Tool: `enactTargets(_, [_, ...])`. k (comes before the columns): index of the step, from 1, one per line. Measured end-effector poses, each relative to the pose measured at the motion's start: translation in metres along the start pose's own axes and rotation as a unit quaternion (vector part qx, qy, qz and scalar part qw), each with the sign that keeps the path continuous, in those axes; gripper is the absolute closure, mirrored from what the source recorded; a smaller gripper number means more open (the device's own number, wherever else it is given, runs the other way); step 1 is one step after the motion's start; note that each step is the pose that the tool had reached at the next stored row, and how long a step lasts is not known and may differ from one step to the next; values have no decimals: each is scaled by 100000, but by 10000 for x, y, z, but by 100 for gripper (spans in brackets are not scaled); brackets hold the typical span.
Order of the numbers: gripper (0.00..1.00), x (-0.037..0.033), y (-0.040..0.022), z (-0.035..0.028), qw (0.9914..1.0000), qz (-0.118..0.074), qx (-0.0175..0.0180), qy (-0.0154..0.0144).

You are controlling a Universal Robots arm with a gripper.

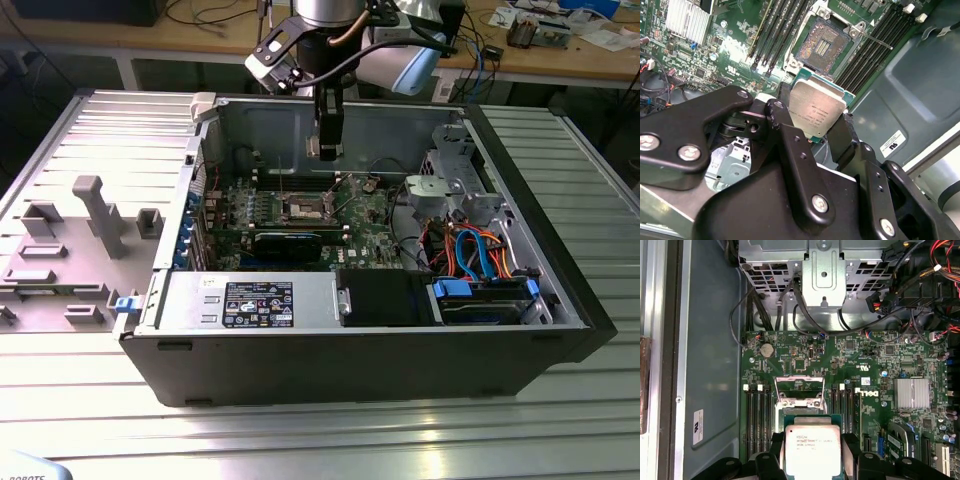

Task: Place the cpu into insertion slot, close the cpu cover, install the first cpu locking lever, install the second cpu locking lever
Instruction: 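Place the cpu into insertion slot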

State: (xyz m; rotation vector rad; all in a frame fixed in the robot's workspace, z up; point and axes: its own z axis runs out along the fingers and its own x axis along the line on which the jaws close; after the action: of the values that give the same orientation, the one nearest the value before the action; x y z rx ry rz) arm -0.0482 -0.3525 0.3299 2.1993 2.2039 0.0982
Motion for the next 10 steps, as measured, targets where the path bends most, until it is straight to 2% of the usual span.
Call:
enactTargets(5, [46,0,-1,0,100000,21,-2,-2])
enactTargets(10, [46,5,-51,99,99999,-534,8,37])
